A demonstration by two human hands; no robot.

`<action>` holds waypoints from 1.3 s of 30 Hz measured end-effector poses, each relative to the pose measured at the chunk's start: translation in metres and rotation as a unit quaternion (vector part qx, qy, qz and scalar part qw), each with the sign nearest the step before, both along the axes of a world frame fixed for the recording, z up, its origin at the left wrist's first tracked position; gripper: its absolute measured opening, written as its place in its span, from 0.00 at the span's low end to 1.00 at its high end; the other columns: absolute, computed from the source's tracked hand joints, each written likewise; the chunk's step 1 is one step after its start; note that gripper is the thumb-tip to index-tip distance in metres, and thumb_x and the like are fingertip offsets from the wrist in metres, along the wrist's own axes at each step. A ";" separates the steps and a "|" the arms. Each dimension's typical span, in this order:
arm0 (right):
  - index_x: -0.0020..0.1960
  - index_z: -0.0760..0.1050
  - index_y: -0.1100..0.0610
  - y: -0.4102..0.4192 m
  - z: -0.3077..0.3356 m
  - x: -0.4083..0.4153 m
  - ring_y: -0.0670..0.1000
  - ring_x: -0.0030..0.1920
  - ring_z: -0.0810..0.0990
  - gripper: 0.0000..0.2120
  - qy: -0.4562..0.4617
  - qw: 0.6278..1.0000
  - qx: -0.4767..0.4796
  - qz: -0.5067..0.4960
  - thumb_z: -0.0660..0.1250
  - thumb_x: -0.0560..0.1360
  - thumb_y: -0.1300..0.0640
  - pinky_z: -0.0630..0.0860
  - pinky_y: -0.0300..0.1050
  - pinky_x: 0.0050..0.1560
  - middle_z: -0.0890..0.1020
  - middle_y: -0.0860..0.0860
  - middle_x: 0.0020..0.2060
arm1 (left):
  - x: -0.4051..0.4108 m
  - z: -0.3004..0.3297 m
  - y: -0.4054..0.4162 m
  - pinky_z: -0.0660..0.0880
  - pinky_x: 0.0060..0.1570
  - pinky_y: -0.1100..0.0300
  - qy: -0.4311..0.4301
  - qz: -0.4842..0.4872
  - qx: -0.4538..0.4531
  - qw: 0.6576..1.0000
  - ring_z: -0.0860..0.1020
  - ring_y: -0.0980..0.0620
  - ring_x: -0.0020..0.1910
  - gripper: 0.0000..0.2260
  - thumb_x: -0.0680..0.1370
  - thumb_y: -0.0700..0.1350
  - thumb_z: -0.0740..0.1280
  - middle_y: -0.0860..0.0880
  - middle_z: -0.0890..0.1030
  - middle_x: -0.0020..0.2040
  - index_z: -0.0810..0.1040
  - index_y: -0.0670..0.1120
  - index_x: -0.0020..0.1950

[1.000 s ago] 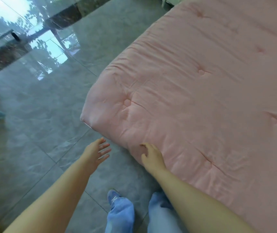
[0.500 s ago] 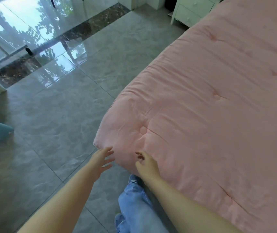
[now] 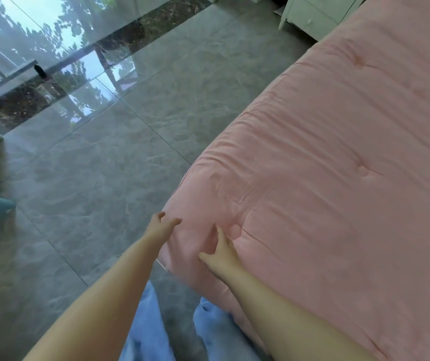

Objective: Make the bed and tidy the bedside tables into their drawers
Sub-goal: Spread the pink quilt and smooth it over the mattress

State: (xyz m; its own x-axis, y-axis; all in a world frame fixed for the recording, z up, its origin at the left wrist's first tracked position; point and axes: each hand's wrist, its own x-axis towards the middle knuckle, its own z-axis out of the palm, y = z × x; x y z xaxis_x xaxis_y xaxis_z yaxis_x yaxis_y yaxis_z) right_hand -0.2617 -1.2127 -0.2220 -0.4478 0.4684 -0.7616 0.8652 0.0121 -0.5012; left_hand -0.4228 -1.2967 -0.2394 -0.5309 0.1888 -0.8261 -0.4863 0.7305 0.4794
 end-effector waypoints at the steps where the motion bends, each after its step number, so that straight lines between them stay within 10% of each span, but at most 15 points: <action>1: 0.79 0.47 0.49 0.002 -0.005 -0.002 0.53 0.75 0.61 0.44 -0.011 1.000 0.004 0.001 0.69 0.72 0.51 0.63 0.45 0.73 0.57 0.52 0.77 | -0.006 -0.007 0.006 0.68 0.66 0.49 0.015 -0.011 -0.012 1.000 0.70 0.42 0.68 0.33 0.74 0.50 0.71 0.43 0.67 0.72 0.61 0.44 0.75; 7: 0.65 0.63 0.49 0.006 -0.032 -0.002 0.54 0.58 0.75 0.33 -0.044 0.985 0.056 -0.156 0.73 0.67 0.40 0.72 0.44 0.58 0.75 0.54 0.58 | -0.026 -0.041 0.034 0.67 0.67 0.49 0.034 -0.122 -0.073 0.989 0.68 0.41 0.70 0.45 0.68 0.57 0.75 0.42 0.66 0.72 0.57 0.44 0.77; 12: 0.60 0.66 0.52 0.013 -0.040 -0.023 0.58 0.56 0.79 0.34 -0.124 0.979 0.067 -0.146 0.69 0.63 0.33 0.77 0.49 0.54 0.77 0.54 0.56 | -0.029 -0.045 0.033 0.71 0.43 0.54 0.114 -0.214 -0.062 0.968 0.78 0.42 0.51 0.18 0.71 0.60 0.72 0.48 0.80 0.45 0.77 0.47 0.48; 19: 0.57 0.74 0.56 -0.014 -0.028 -0.077 0.61 0.59 0.77 0.11 -0.109 0.987 0.116 0.007 0.56 0.81 0.54 0.72 0.49 0.53 0.80 0.59 0.59 | -0.093 -0.021 -0.018 0.74 0.37 0.53 0.148 -0.286 0.034 0.946 0.78 0.48 0.35 0.15 0.74 0.57 0.69 0.51 0.80 0.32 0.78 0.48 0.35; 24: 0.45 0.72 0.54 -0.030 -0.013 -0.098 0.55 0.49 0.79 0.06 -0.065 0.997 0.051 -0.010 0.59 0.79 0.56 0.70 0.43 0.45 0.80 0.54 0.44 | -0.123 -0.034 -0.045 0.73 0.42 0.54 0.161 -0.323 -0.064 0.930 0.77 0.45 0.44 0.06 0.75 0.51 0.66 0.50 0.80 0.43 0.74 0.51 0.42; 39: 0.56 0.72 0.50 -0.040 0.142 -0.235 0.53 0.48 0.75 0.14 0.001 0.968 -0.001 -0.252 0.61 0.70 0.54 0.72 0.43 0.48 0.78 0.52 0.56 | -0.250 0.157 -0.084 0.71 0.36 0.58 0.108 -0.256 0.043 0.960 0.80 0.47 0.38 0.05 0.78 0.42 0.66 0.45 0.83 0.40 0.79 0.41 0.46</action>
State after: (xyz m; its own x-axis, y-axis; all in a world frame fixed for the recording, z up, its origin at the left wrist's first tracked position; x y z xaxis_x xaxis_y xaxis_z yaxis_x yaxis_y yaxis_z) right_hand -0.4966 -1.2528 -0.0798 -0.1638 0.6267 -0.7619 0.7598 -0.4124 -0.5026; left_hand -0.6728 -1.3806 -0.0827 -0.5082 0.5322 -0.6771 0.0426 0.8008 0.5974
